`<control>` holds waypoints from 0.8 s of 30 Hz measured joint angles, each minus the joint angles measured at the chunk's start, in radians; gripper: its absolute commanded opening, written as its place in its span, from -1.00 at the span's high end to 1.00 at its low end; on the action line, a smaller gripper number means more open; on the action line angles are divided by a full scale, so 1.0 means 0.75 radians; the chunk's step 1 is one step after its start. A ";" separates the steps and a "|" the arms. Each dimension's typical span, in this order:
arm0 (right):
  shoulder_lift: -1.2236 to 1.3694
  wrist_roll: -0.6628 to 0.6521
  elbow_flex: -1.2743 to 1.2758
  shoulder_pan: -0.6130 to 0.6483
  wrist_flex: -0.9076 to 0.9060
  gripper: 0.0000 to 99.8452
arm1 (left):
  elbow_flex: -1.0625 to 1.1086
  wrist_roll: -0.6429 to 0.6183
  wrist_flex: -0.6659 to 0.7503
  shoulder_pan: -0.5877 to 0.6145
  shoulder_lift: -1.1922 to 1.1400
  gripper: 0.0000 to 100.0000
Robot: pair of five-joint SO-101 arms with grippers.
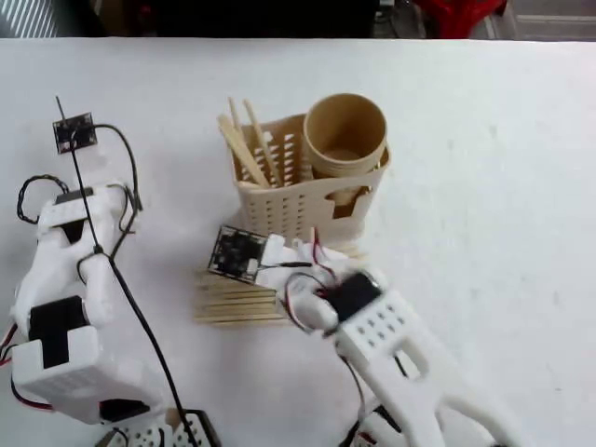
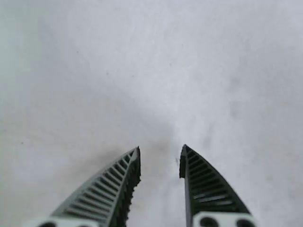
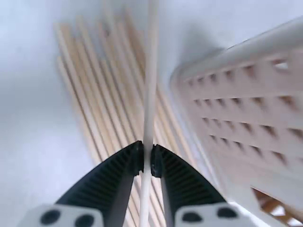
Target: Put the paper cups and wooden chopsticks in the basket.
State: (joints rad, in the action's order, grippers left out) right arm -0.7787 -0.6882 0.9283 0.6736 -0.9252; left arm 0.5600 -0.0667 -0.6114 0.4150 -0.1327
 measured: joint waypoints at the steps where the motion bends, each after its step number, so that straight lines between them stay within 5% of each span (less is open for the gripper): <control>1: -0.078 0.039 -0.018 0.000 -0.002 0.97 | 0.000 0.000 0.000 0.000 0.000 0.69; 10: -0.393 0.272 -0.368 0.000 0.203 0.97 | 0.000 0.000 0.000 0.000 0.000 0.69; 19: 0.027 0.313 -0.585 0.000 0.773 0.97 | 0.000 0.000 0.000 0.000 0.000 0.69; 24: 0.270 0.616 -0.689 -0.033 0.841 0.97 | 0.000 0.000 0.000 0.000 0.000 0.69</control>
State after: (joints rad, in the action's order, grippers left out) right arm -0.5762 -0.2263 0.4112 0.6490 -0.2946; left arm 0.5600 -0.0667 -0.6114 0.4150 -0.1327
